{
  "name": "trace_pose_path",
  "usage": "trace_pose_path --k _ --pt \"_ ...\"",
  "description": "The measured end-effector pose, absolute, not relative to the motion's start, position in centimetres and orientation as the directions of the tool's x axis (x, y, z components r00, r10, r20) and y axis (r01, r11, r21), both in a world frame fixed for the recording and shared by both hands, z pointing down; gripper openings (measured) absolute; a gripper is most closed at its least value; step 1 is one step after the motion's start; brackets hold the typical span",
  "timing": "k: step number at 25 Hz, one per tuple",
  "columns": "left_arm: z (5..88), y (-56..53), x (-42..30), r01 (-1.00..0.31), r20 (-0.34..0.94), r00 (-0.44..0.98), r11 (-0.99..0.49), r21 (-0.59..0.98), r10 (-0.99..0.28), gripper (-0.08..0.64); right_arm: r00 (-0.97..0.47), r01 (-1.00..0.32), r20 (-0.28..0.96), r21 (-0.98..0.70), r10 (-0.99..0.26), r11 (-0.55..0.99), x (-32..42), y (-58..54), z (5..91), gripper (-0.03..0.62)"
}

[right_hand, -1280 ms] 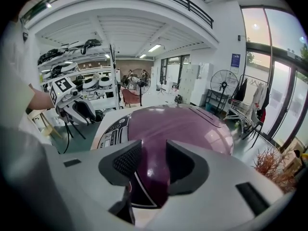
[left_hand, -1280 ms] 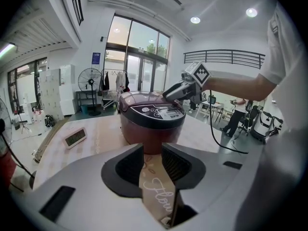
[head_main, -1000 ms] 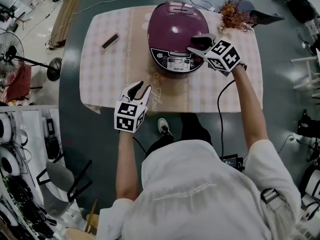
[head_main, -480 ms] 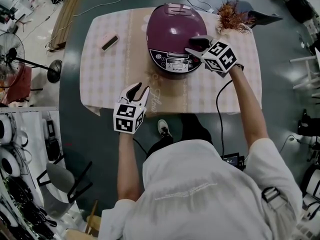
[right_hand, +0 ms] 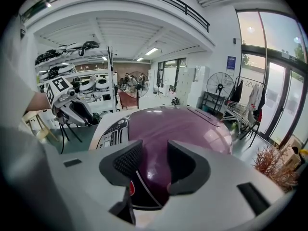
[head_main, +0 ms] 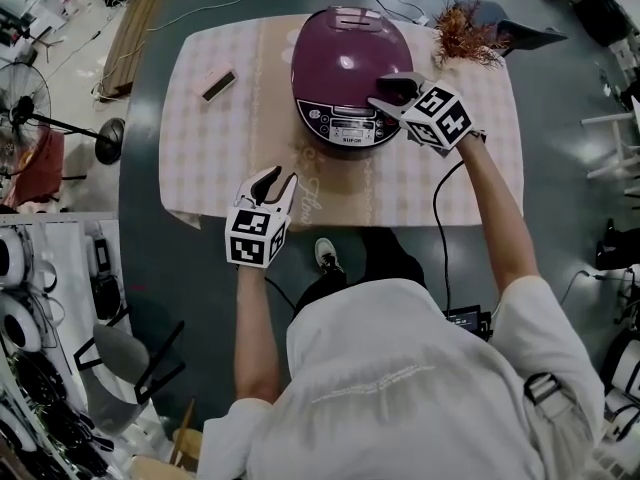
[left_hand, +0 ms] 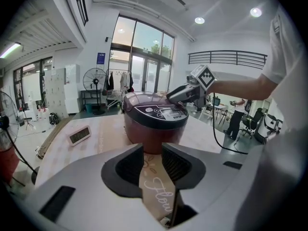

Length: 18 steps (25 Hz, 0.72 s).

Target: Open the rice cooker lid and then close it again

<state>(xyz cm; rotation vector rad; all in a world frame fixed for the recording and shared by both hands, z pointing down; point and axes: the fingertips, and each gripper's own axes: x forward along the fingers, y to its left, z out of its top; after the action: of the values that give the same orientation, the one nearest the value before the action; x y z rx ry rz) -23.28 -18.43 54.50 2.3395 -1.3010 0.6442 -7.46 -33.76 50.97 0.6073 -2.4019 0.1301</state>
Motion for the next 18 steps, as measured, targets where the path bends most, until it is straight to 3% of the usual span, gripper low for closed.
trace_pose_path --k 10,15,18 --pt "51.6 -20.2 -22.2 -0.852 0.532 0.467 -0.520 0.056 -0.707 0.129 -0.709 -0.492 0.564 0.033 -0.423 0.870 -7.1 -34.1 50.9 0.164" --pt "48.8 -21.3 -21.9 -0.839 0.491 0.469 -0.544 -0.011 -0.734 0.129 -0.670 -0.645 0.457 0.032 -0.585 0.764 -4.9 -35.2 49.0 0.128" --pt "47.2 -21.7 -22.0 -0.830 0.468 0.465 -0.554 -0.063 -0.751 0.129 -0.665 -0.672 0.407 0.039 -0.626 0.739 -4.1 -34.8 47.3 0.108"
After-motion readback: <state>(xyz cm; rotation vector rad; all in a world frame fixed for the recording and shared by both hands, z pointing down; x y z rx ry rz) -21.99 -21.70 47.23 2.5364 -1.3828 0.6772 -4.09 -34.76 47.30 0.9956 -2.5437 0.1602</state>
